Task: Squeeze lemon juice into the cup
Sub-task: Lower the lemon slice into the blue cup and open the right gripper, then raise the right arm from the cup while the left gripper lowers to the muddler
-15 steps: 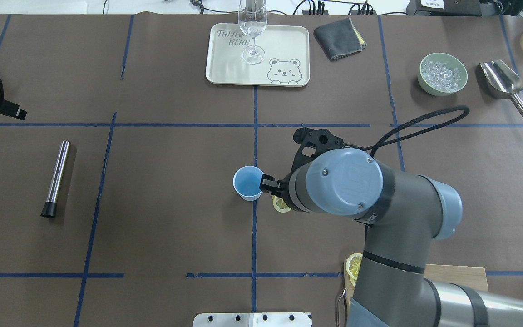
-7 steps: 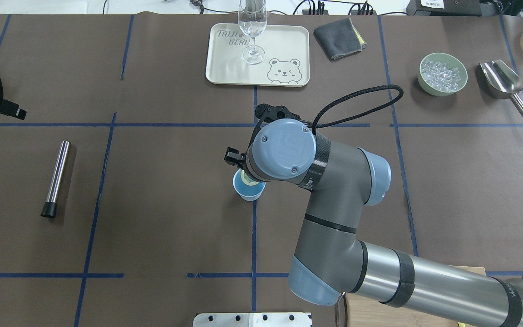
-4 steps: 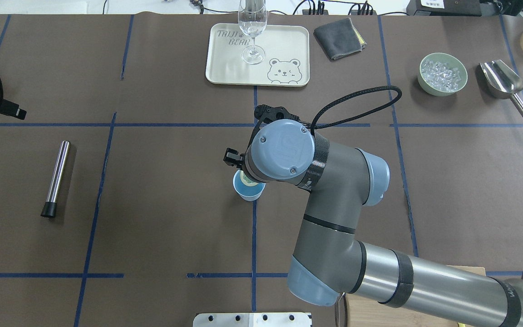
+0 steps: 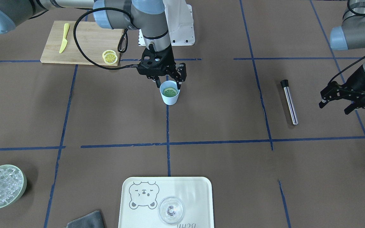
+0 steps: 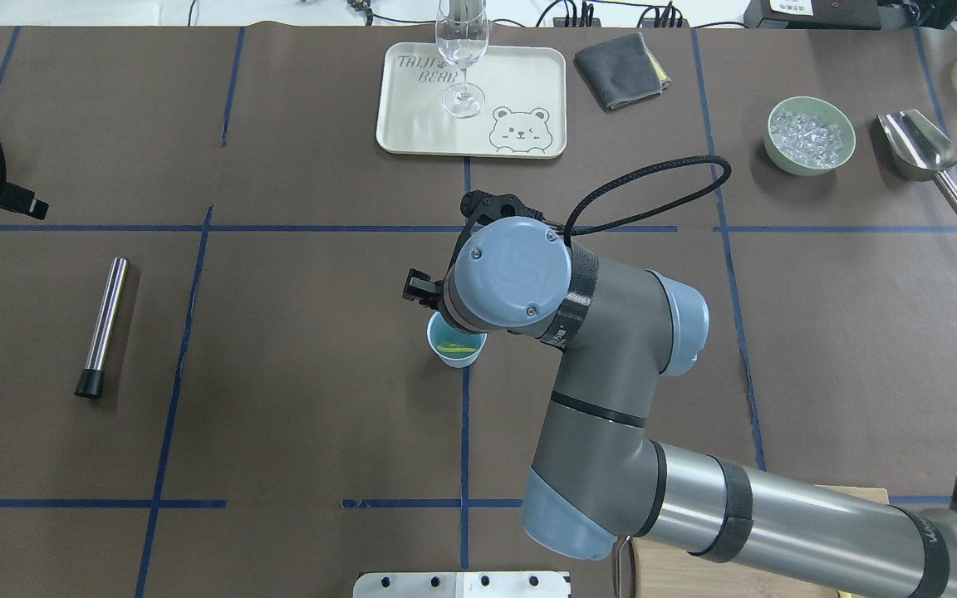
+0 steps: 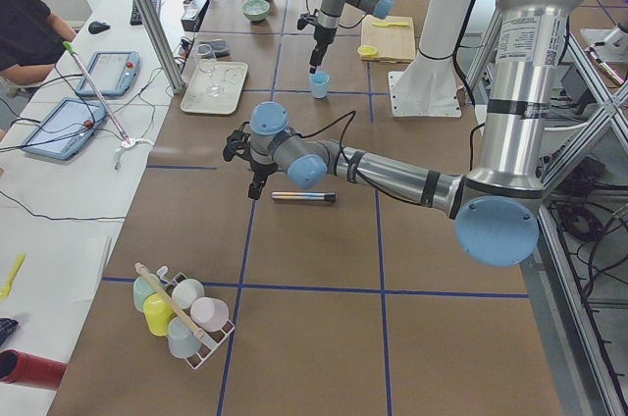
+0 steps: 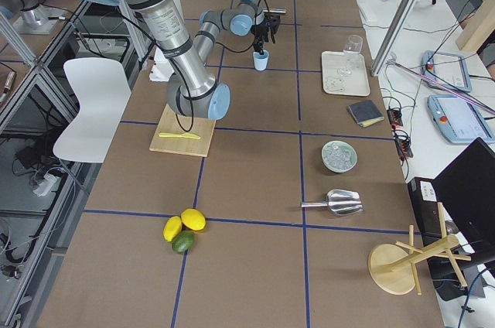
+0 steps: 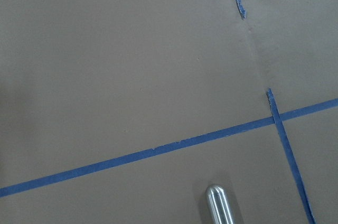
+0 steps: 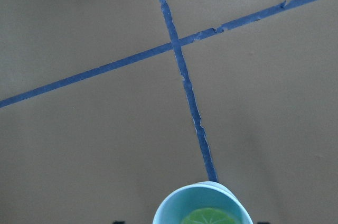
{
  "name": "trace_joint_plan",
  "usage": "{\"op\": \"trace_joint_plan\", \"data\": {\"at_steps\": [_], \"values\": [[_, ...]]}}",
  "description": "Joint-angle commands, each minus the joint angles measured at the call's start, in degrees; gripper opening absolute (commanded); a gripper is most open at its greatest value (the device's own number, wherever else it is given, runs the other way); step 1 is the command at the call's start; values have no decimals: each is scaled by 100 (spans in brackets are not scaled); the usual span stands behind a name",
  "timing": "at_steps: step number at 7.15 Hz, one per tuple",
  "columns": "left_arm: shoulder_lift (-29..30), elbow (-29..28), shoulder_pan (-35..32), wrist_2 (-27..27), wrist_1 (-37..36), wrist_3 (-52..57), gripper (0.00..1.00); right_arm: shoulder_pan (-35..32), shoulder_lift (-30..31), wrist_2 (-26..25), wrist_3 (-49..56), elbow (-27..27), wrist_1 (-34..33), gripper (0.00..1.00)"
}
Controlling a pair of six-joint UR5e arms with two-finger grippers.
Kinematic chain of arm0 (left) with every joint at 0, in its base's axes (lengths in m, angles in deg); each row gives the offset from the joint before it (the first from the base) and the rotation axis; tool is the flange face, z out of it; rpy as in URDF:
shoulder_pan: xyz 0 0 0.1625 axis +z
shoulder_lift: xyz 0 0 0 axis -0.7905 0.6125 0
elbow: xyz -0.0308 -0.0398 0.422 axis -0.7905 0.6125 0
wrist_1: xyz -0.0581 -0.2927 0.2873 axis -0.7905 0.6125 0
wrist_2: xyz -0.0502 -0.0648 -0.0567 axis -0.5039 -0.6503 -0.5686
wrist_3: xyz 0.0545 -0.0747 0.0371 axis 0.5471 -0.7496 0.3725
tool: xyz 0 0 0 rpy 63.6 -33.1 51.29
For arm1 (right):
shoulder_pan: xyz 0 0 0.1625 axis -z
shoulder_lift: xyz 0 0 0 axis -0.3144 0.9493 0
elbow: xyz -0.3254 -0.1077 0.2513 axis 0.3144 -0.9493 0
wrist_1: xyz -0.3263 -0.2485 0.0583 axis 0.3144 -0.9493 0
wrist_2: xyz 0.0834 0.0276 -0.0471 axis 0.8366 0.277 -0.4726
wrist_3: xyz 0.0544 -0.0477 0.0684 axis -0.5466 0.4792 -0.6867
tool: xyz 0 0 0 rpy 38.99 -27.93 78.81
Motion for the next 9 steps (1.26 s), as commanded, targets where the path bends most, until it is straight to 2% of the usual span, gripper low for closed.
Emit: {"op": "trace_joint_plan", "data": {"at_steps": [1,2,3,4,5,6,7,8,9], "values": [[59,-48,3,0,-9,-41,100,-17,47,347,38,106,-46,100],[103,-144,11,0,0,-198,100,-96,134,393,90,298,-456,100],[156,-188,342,26,-17,-583,100,-184,170,394,639,683,-1252,100],[356,-250,885,531,-26,-1230,100,-411,266,463,1253,1087,-1860,100],[489,-433,1177,736,-70,-1402,100,-683,667,734,1581,1378,-1883,100],[577,-644,1189,721,-183,-1404,100,-1025,889,1006,2063,1503,-1875,100],[700,-698,1198,712,-602,-1308,100,-1255,1048,1105,2416,1504,-1866,100],[988,-690,1259,703,-1355,-1186,100,-1440,1128,1132,2689,1512,-1857,100],[983,-594,1259,703,-1658,-941,100,-1711,1233,1358,3110,1504,-1857,100]]}}
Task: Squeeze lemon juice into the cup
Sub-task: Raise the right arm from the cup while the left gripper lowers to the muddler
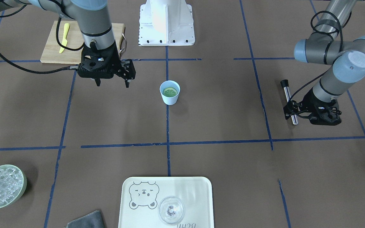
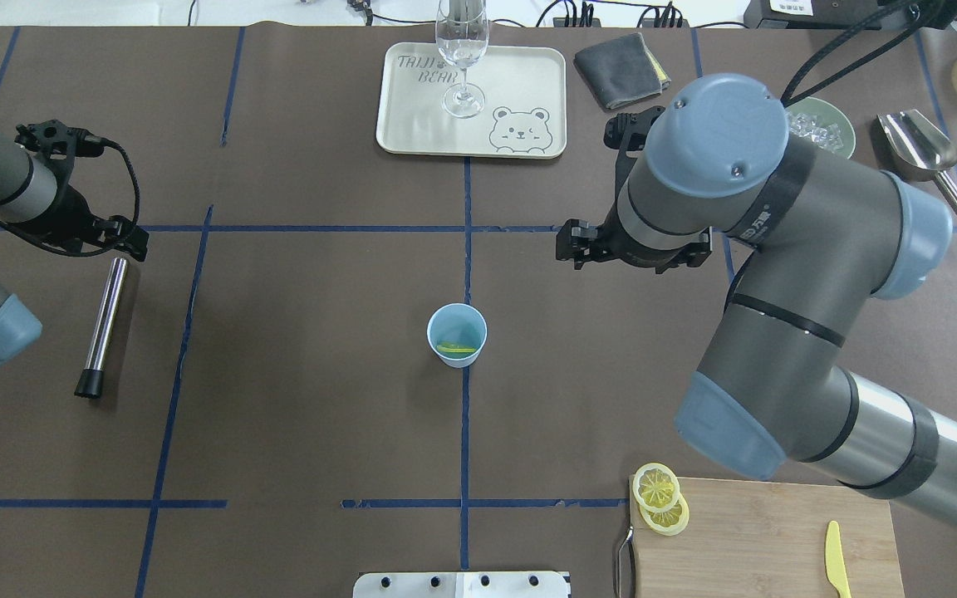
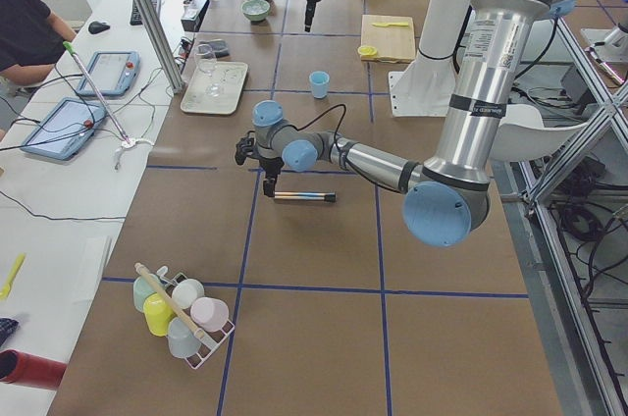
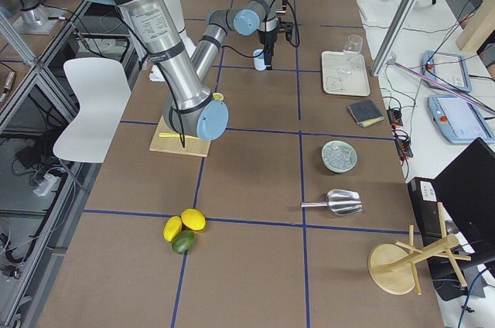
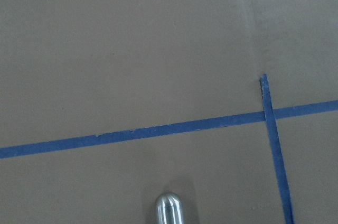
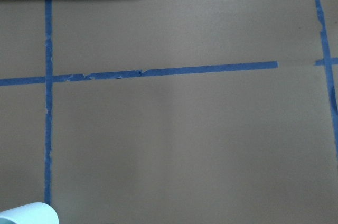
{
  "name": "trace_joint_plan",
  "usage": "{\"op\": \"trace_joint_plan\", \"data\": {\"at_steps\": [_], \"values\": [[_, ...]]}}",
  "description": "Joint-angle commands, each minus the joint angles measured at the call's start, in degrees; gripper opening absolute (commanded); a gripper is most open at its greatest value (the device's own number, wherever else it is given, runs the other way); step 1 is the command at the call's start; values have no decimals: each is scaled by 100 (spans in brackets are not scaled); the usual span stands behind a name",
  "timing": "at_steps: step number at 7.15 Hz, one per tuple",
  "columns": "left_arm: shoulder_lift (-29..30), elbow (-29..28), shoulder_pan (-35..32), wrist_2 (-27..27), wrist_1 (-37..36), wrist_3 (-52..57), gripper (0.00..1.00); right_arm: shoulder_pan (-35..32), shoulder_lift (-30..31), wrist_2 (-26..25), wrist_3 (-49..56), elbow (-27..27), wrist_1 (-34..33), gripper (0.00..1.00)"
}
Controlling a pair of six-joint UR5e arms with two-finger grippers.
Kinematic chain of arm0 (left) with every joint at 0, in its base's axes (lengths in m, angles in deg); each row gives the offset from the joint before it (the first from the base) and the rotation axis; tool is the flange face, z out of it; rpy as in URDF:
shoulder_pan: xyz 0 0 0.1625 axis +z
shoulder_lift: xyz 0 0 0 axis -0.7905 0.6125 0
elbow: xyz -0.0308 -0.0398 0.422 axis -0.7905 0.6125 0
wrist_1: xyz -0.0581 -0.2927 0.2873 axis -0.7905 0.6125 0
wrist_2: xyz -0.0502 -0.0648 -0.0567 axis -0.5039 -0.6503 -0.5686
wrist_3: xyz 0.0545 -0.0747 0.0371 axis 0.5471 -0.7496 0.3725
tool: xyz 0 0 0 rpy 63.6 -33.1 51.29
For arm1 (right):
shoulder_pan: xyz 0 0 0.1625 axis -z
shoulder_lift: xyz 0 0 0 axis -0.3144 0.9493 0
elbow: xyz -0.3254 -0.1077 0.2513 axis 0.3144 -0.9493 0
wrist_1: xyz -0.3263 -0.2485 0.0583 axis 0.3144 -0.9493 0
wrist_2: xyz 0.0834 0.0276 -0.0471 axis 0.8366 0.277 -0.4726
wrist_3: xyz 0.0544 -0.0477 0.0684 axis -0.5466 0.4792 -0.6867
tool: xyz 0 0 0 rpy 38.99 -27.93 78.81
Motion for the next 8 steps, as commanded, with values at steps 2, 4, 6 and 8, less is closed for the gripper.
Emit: {"op": "trace_joint_plan", "data": {"at_steps": [2,4,6,8], "values": [[-36,-21,26,-53,-520,691,100,-996,372,686,1316,5,-8,100],[-90,-56,44,-439,-450,676,100,-1463,591,880,2073,-21,-8,100],[-72,-197,61,-449,-424,632,100,-1772,759,1099,2514,-39,-8,100],[-55,-294,61,-440,-432,614,100,-1808,768,1153,2515,-21,-8,100]]}}
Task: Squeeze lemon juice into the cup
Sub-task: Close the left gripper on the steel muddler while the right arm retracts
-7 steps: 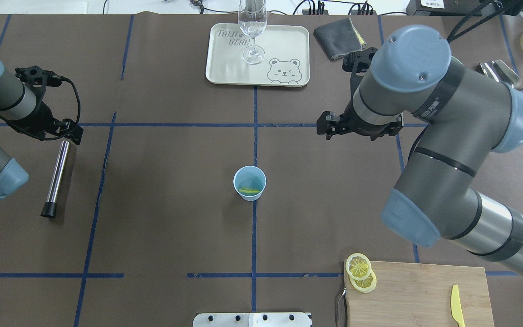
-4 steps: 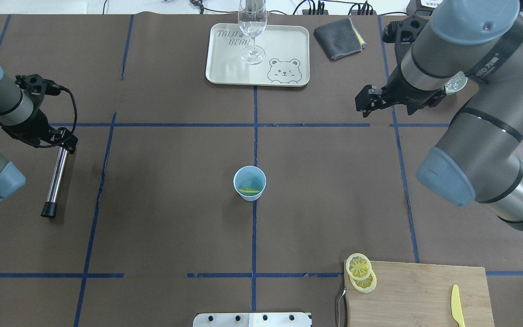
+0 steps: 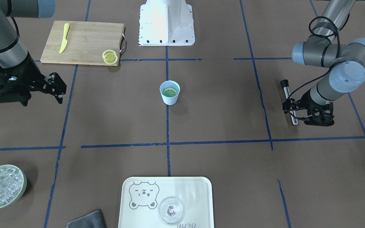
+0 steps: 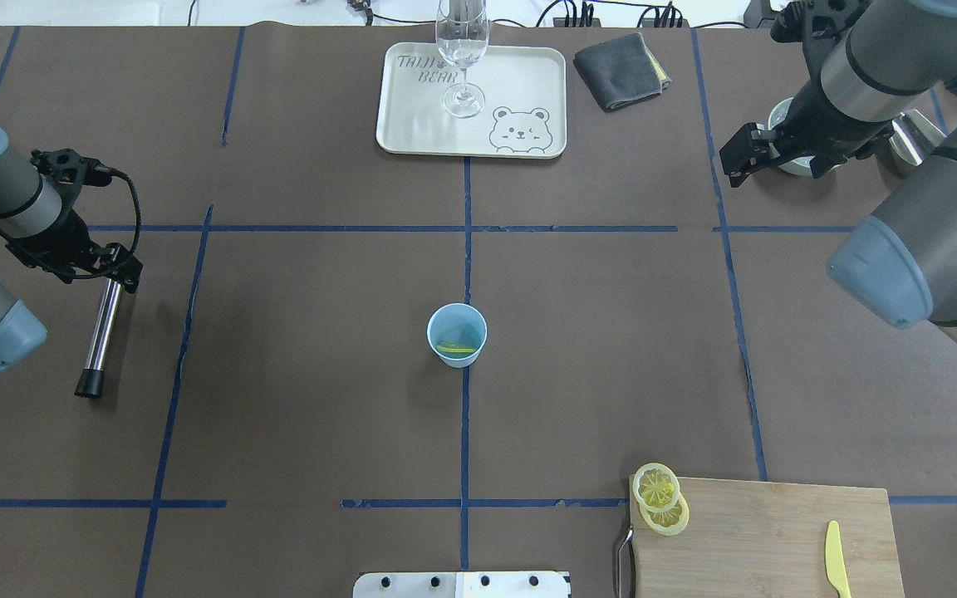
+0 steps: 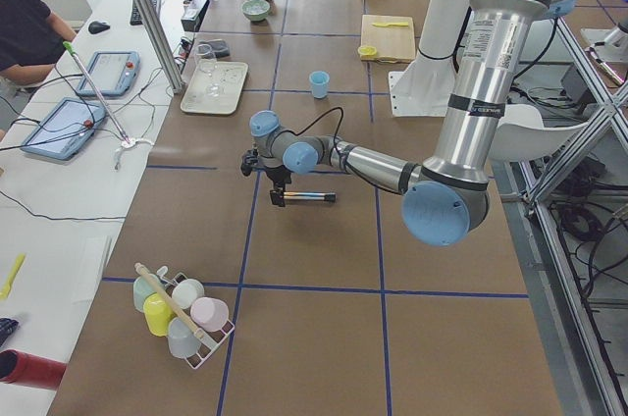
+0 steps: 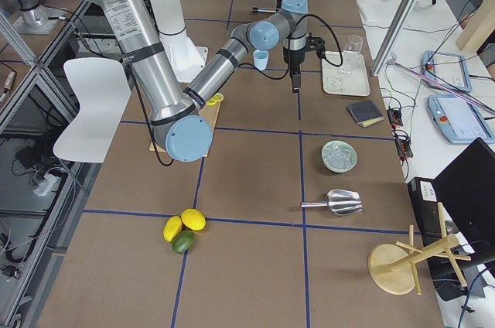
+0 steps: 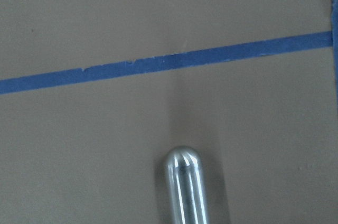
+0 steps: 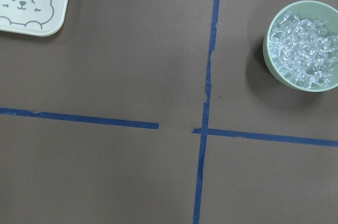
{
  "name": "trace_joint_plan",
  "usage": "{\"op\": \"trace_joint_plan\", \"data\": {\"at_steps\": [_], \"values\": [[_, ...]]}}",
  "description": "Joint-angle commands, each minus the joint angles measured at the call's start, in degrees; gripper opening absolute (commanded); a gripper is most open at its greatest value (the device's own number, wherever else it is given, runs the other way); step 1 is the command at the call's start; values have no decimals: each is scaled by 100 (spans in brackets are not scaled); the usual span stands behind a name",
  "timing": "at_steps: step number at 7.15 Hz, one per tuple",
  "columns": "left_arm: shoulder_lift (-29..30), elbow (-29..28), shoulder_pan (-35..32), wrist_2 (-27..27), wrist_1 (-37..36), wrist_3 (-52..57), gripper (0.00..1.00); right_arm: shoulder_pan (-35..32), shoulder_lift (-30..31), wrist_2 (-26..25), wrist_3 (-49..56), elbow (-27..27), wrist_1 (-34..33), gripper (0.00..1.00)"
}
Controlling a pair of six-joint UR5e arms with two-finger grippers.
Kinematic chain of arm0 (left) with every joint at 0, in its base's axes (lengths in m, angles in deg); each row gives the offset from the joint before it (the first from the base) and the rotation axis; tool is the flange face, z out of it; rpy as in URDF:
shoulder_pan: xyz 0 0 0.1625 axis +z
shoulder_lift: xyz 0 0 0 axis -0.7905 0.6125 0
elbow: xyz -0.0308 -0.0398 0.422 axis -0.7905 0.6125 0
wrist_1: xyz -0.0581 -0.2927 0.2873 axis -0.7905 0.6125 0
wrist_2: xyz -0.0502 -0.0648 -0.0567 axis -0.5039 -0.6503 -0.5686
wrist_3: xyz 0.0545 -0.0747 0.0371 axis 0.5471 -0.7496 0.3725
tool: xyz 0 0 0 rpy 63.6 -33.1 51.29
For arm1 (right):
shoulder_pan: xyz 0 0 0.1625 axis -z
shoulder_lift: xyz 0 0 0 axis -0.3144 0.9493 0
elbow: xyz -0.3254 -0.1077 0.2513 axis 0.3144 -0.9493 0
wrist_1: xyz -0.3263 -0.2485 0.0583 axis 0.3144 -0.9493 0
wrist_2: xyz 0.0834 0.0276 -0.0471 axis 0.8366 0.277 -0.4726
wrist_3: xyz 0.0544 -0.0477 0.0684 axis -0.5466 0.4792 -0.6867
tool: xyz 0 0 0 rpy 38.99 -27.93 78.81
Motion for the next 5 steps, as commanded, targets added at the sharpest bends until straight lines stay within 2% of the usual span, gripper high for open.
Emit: {"op": "trace_joint_plan", "data": {"at_steps": [1,5], "values": [[44,-123,2,-1,4,-106,100,-26,14,37,19,17,0,100],[62,-159,37,-9,22,-380,99,-43,14,46,28,35,0,100]]}}
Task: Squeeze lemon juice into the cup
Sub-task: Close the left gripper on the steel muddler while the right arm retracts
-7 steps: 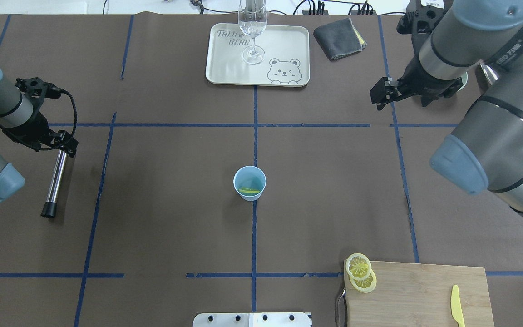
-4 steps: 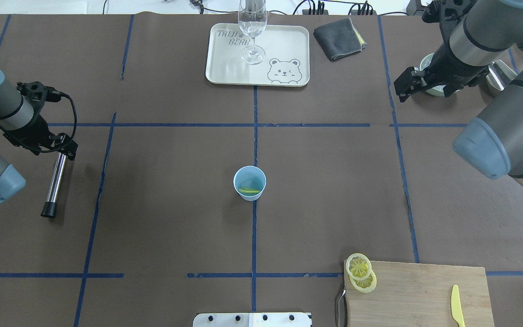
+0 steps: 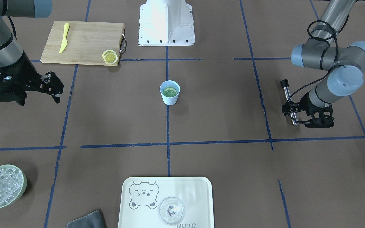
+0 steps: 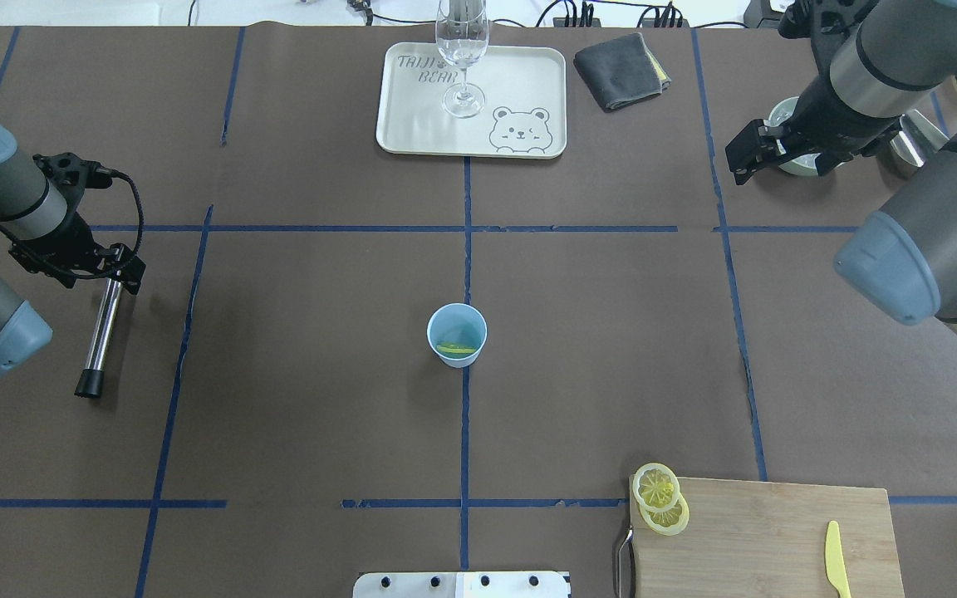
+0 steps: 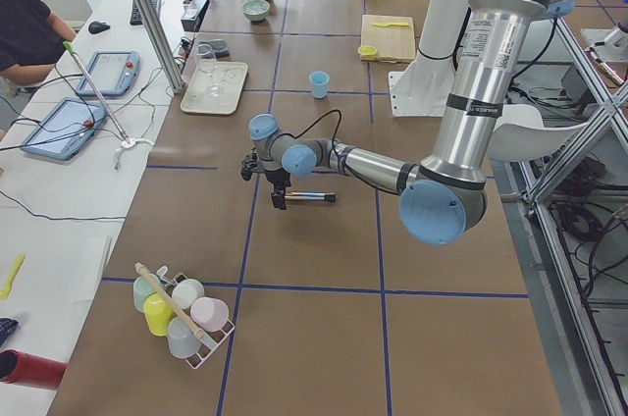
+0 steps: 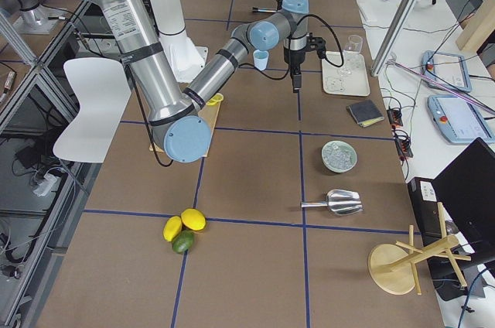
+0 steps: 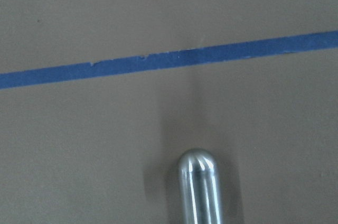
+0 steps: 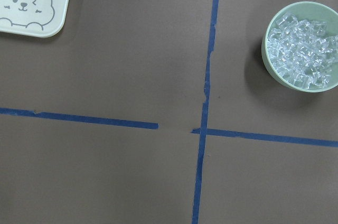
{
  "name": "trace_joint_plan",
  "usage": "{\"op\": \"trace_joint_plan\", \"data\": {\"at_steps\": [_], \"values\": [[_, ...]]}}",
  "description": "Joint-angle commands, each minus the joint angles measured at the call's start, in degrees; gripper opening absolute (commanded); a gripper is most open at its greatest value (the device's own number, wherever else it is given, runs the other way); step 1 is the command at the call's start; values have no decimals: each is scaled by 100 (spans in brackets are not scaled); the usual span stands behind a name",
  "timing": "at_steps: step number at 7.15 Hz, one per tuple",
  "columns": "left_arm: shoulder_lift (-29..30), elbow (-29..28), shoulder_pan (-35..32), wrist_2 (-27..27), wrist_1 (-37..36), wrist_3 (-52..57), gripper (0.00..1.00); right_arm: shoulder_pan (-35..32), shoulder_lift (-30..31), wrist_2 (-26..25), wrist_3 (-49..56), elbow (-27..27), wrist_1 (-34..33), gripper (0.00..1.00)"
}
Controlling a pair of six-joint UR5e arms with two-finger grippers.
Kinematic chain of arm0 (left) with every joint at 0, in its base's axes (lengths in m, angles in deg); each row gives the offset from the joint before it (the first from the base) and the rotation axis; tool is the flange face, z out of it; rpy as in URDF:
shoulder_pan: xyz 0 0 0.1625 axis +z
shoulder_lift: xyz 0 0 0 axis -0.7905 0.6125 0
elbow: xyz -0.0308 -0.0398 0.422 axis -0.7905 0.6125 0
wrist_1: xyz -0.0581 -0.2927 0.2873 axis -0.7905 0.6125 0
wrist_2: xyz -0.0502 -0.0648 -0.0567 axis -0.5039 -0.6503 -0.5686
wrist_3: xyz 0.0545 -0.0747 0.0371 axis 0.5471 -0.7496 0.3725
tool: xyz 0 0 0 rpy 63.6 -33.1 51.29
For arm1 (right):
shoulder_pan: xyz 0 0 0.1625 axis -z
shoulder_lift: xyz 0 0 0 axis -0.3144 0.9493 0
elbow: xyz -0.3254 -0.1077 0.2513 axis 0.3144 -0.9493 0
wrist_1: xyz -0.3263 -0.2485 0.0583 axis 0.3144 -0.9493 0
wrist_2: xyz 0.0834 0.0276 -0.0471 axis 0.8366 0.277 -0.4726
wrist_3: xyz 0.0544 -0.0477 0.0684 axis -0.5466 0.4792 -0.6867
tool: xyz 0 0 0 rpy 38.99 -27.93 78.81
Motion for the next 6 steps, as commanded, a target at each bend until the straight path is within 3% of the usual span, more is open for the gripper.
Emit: {"op": "trace_joint_plan", "data": {"at_steps": [1,2,3,4,6], "values": [[2,1,2,0,7,-12,89,-2,0,3,-8,9,0,100],[2,-8,2,-9,15,-4,74,-2,0,3,1,9,0,100],[2,-8,2,0,16,5,65,-11,0,3,1,9,0,100],[2,-8,2,0,50,5,64,-11,0,12,1,9,0,100],[2,-8,2,0,77,-3,39,-37,-9,82,-8,9,9,100]]}}
